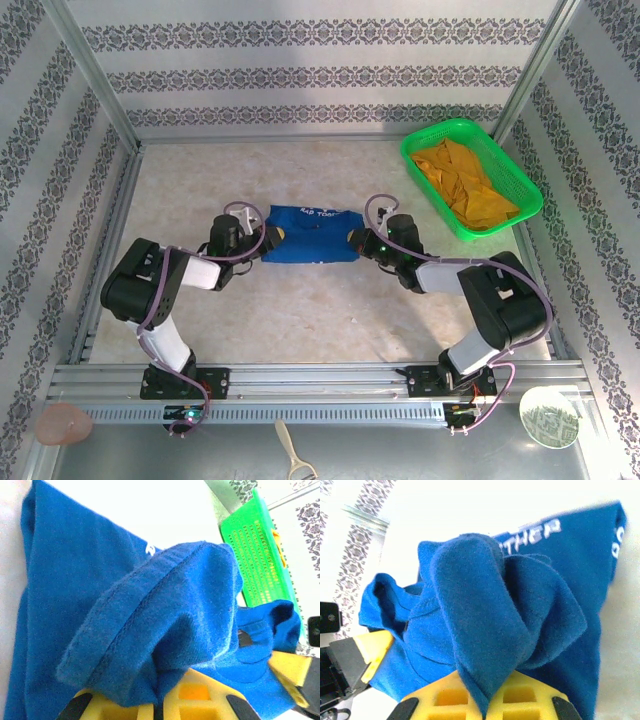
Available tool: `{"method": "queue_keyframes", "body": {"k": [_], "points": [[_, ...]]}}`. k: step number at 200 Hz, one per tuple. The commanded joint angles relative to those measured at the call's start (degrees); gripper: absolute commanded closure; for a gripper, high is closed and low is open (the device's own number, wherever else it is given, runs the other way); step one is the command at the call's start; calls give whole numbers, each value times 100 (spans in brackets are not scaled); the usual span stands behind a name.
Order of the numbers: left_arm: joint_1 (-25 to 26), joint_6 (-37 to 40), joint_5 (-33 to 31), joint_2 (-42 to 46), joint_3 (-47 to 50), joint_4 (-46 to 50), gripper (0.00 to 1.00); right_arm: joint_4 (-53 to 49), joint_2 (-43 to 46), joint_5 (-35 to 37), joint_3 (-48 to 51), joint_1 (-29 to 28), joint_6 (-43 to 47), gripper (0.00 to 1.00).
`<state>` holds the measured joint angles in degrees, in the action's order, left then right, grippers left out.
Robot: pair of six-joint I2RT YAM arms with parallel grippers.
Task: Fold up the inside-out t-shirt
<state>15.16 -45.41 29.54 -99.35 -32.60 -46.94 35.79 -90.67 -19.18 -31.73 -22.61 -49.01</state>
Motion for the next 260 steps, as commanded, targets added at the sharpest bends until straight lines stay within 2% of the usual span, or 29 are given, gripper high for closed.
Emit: {"method": "queue_keyframes", "body": {"k": [1,41,86,103,117,128,157,176,189,219,248,260], "points": [[-1,402,-494,54,-317,43,100,86,-103,364,-247,111,204,100],[-3,799,-572,-418,-1117,957,100,-169,-952,510,-817,271,216,100],[-2,748,-780,-1091,-1361,1245,99,-551,-1766,444,-1204,400,71,98],[-32,786,-823,-1252,-1554,1478,73,-632,-1772,376,-1261,441,104,82],[-89,840,-740,-1332,-1776,1684,57,-734,-1668,273,-1300,487,169,68],[-140,875,-656,-1259,-1895,1808,48,-831,-1485,202,-1281,548,203,60],[-227,1126,-563,-461,-1975,2274,24,-1173,-595,103,-1041,741,348,53],[-225,1273,-531,185,-1991,2736,13,-1565,-25,7,-997,795,483,54],[-201,1245,-426,487,-2043,3003,0,-1678,165,-99,-1022,767,493,58],[137,990,97,375,-2376,2863,0,-1602,-123,-332,-1493,404,287,71],[283,391,569,-403,-2648,1975,0,-1314,-831,-256,-2026,76,-11,83],[269,242,647,-753,-2754,1701,0,-1187,-1107,-184,-2194,19,-87,84]]}}
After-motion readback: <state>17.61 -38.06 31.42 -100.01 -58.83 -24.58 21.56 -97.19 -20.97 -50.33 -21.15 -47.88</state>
